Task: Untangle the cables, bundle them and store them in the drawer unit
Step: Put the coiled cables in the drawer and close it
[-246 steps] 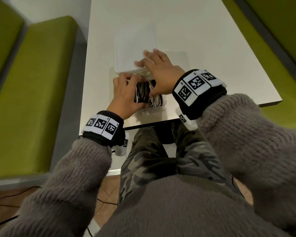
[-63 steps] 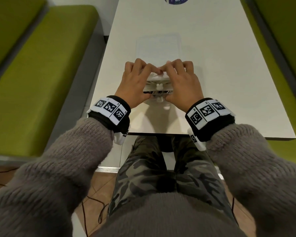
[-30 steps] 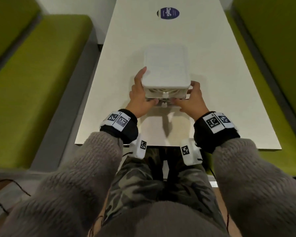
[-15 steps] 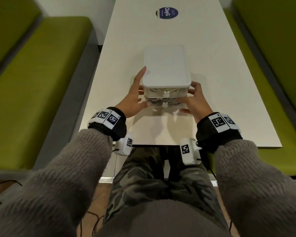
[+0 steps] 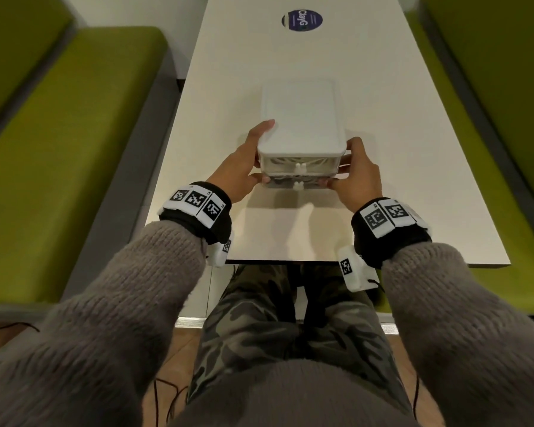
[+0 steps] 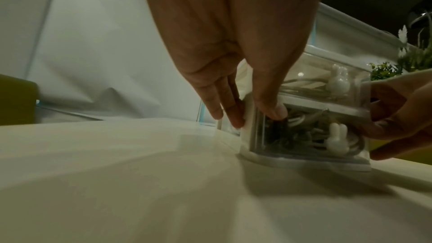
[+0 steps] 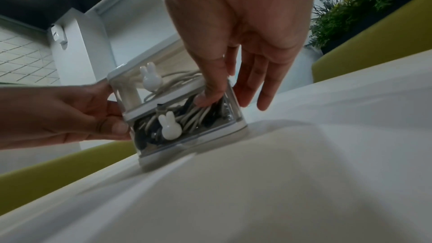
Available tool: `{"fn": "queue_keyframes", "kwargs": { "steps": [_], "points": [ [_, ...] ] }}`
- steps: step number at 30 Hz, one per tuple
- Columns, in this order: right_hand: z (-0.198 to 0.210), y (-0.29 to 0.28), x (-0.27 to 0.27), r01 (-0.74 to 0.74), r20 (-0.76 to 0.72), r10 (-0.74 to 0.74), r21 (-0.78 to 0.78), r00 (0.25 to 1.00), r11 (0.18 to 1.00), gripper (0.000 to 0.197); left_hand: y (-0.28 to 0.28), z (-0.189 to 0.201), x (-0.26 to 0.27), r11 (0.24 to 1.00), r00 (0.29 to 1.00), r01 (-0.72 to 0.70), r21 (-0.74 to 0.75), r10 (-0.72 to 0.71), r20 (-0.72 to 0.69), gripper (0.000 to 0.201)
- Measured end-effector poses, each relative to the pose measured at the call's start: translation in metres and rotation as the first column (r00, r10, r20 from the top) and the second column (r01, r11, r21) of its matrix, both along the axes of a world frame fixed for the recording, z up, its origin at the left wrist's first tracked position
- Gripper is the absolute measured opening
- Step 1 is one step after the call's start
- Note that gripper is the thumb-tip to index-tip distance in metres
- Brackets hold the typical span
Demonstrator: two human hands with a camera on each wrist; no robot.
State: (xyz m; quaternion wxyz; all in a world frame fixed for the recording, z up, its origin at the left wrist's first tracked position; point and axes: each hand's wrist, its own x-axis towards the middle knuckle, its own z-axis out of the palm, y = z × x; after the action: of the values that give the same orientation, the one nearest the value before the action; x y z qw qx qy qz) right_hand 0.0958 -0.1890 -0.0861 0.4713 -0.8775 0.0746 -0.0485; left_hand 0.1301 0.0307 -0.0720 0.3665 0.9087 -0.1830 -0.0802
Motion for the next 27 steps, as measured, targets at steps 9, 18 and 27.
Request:
{"fn": "queue_keyframes", "kwargs": {
  "steps": [9,18,27],
  "points": [
    [0.012,0.002,0.01,-0.019,-0.119,0.013,-0.053,0.993,0.998,0.055,-0.009,0.017,0.006,0.997,0.997,-0.019,0.075,0.024,-0.077,0.096],
    [0.033,0.01,-0.02,0.032,-0.136,-0.035,-0.022,0.99,0.999,0.085,-0.02,0.015,-0.005,0.993,0.993,-0.103,0.052,0.1,0.057,0.081],
    [0.015,0.034,-0.009,0.378,-0.542,-0.085,0.457,0.836,0.805,0.052,-0.017,0.008,0.003,0.989,0.992,-0.092,-0.113,0.082,-0.091,0.074]
  ]
}}
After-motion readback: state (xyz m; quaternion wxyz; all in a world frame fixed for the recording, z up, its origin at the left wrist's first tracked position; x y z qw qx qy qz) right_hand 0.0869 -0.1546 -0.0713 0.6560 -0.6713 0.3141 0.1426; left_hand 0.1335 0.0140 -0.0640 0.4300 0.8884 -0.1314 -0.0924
